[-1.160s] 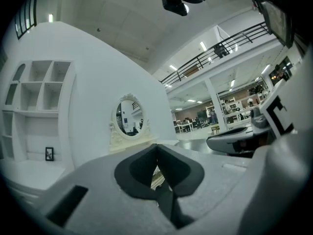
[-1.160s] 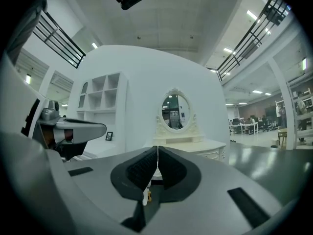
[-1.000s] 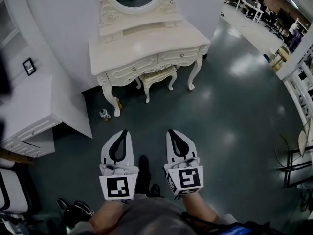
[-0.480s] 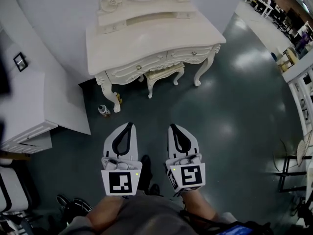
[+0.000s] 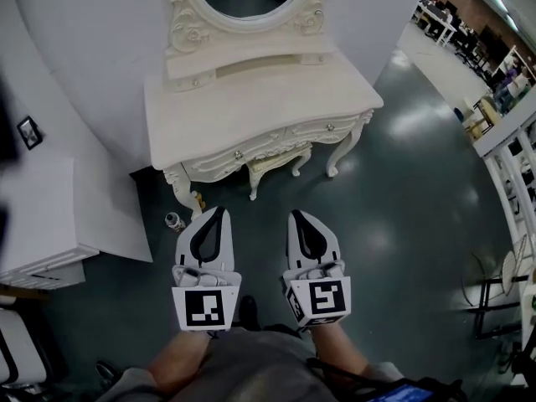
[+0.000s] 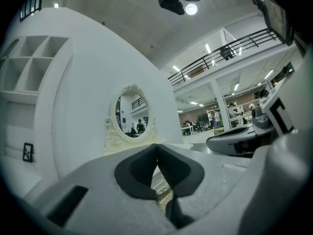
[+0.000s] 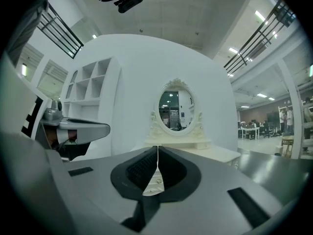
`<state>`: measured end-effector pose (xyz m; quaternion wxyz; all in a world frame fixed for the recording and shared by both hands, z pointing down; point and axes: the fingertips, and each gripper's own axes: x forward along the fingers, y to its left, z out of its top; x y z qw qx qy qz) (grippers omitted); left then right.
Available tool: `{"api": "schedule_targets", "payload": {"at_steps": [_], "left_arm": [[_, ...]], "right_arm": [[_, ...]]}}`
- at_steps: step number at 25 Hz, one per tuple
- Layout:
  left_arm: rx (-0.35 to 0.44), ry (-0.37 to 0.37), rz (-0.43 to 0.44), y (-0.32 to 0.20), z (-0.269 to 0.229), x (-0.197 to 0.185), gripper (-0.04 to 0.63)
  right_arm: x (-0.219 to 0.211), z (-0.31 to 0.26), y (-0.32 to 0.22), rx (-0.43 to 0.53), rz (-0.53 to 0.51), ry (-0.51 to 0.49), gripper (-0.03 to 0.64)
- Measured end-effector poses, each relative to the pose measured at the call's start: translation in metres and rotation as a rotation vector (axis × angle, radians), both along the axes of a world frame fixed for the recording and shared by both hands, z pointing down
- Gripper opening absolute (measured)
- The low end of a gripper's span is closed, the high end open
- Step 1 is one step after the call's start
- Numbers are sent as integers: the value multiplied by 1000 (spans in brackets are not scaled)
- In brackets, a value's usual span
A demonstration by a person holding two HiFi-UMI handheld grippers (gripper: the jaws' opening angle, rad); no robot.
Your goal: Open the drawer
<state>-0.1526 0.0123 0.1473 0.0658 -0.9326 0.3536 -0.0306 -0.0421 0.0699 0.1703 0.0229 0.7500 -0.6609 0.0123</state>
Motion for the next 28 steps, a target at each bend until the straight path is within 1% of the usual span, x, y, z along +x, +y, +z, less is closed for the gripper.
{"api": "schedule_targets", "payload": {"at_steps": [6,9,13,17,20,23,26,28], "left_arm": [[49,49,29,-9,-23,16,15],[58,53,44,-9,-25,26,15],[55,34,75,-9,-19,47,15],[30,-1,73,-17,-2,65,15],[15,-25,75,-27,12,85,15],[-28,-61,45,-42,27,107,15],[-60,-104,-25,-58,34,121,15],[-70,-110,-67,-73,36,134,15]], "right_arm": [[15,-31,-6,59,29,50,14],[23,-37,-3,71,39,66,15],[37,-35,-6,77,55,60,15],[53,-22,-17,72,54,41,14],[70,-11,-34,72,38,27,14],[88,0,-60,52,-12,-8,14],[104,11,-84,16,-91,-57,15],[119,16,-102,2,-135,-72,14]]}}
